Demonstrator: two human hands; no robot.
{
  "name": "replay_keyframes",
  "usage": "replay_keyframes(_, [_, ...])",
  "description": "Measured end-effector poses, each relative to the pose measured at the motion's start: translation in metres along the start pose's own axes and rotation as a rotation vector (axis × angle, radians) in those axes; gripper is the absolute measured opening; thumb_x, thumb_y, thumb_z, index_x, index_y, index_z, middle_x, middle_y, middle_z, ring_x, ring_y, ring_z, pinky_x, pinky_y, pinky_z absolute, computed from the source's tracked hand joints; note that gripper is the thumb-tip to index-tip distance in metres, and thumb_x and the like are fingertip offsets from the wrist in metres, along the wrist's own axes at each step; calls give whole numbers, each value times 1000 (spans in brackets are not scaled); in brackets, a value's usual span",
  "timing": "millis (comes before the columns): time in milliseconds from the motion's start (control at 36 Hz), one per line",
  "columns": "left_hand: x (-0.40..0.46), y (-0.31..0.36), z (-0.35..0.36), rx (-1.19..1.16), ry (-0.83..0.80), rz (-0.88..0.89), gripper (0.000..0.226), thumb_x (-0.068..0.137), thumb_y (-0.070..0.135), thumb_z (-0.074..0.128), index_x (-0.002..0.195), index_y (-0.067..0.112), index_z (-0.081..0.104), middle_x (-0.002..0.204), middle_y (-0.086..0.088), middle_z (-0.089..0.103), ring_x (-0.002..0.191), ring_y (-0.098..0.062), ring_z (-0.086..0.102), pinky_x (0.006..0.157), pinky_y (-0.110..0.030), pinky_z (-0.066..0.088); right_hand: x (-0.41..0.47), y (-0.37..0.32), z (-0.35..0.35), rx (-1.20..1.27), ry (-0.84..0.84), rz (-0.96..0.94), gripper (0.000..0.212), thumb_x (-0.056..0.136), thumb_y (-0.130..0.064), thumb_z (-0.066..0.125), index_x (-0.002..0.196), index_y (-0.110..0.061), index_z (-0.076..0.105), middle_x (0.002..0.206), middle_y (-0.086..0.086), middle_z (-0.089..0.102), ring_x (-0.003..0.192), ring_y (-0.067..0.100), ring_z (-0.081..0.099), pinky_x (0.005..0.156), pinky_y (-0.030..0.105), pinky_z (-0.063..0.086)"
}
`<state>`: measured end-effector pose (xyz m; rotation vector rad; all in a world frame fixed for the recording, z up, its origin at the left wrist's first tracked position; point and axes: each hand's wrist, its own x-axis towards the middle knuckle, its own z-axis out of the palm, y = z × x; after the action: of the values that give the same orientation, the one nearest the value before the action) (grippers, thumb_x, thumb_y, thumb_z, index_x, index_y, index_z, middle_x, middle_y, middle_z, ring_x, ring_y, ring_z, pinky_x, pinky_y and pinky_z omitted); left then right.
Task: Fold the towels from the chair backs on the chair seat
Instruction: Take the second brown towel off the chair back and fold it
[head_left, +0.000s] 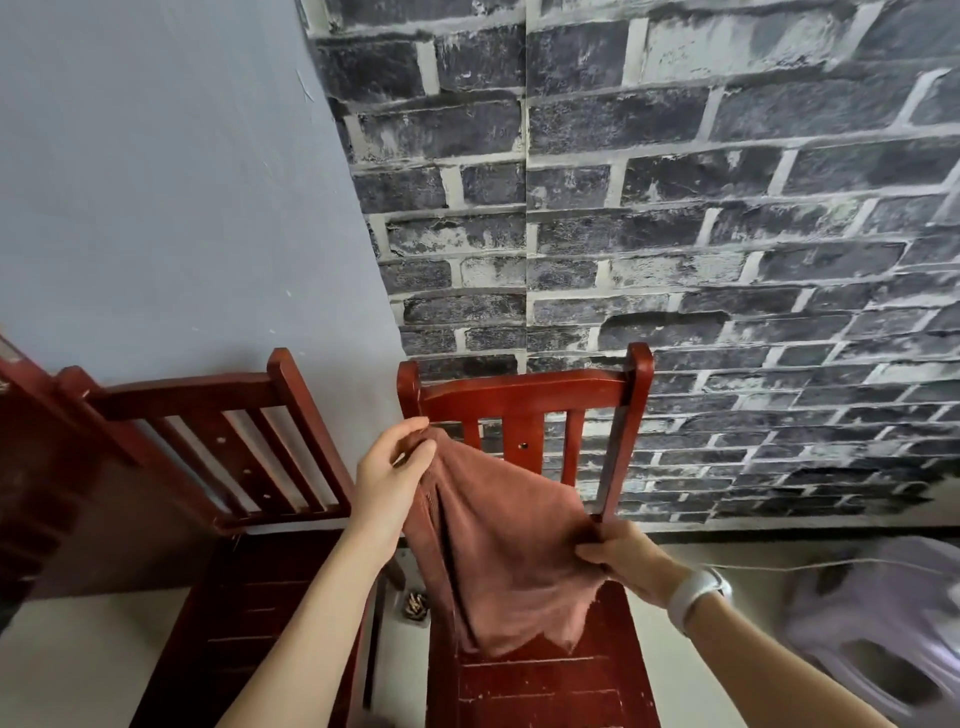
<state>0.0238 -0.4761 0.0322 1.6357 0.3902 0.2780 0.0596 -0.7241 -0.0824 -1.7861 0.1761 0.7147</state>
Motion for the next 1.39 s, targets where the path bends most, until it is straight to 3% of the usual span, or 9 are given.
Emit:
replay_keyframes(83, [-5,-10,10,138,-21,-5,24,88,2,54,103,20,62,100,9,62,98,-7,56,84,-12,39,-8,5,-16,-235,222,-20,16,84,-7,60,69,-10,60,72,9,61,74,26,57,69,36,44])
replay_keyframes(194, [-10,-29,17,339,-57,-12,23,92,6,48,108,14,62,105,4,61,104,-12,54,90,-20,38,-25,10,-39,-274,437,-50,13,88,-17,58,89,-5,61,81,12,63,71,26,58,58,27,40])
replay_keyframes(333, [-14,-46,27,573,-130,7,30,96,10,38,115,13,61,119,-5,62,115,-22,53,94,-23,36,-36,26,-65,91,419,-9,16,87,0,54,101,3,62,75,7,61,72,22,56,72,36,46])
replay_keyframes(500, [-15,-63,29,768,-232,42,32,98,8,33,117,10,58,116,-12,63,107,-30,57,90,-32,43,-59,40,-95,71,527,-51,13,86,-13,62,91,-2,67,75,9,64,67,18,56,63,25,49])
replay_keyframes(583, [-11,-68,31,745,-233,37,30,98,7,33,109,9,60,113,-11,63,106,-29,57,88,-31,43,-70,48,-109,131,599,-64,17,86,-19,62,76,-6,64,66,6,57,58,14,48,47,14,42])
replay_keyframes(778, [5,-61,48,276,-417,-305,39,95,-7,30,101,12,64,115,-12,57,103,-23,57,86,-31,49,-84,53,-136,297,623,-55,14,93,-12,51,85,-10,62,80,13,56,76,24,51,65,33,42])
replay_keyframes(944, [4,-63,54,729,-385,102,35,93,-3,34,106,15,62,110,0,57,100,-15,51,80,-20,41,-90,46,-143,-147,846,-158,16,91,-19,55,90,-4,61,83,13,62,78,26,55,72,37,44])
replay_keyframes(1056, [-6,-71,56,783,-300,302,24,95,3,40,106,9,61,103,-5,62,89,-11,51,76,-21,36,-84,48,-135,-276,900,-118,21,90,-19,56,90,0,62,79,10,59,78,27,54,71,33,38])
replay_keyframes(1389, [-22,-90,42,675,-384,225,13,91,13,54,97,9,64,92,1,61,86,-13,59,72,-13,37,-80,63,-119,-269,864,-13,25,92,-21,53,97,2,61,93,21,65,92,36,58,75,30,37])
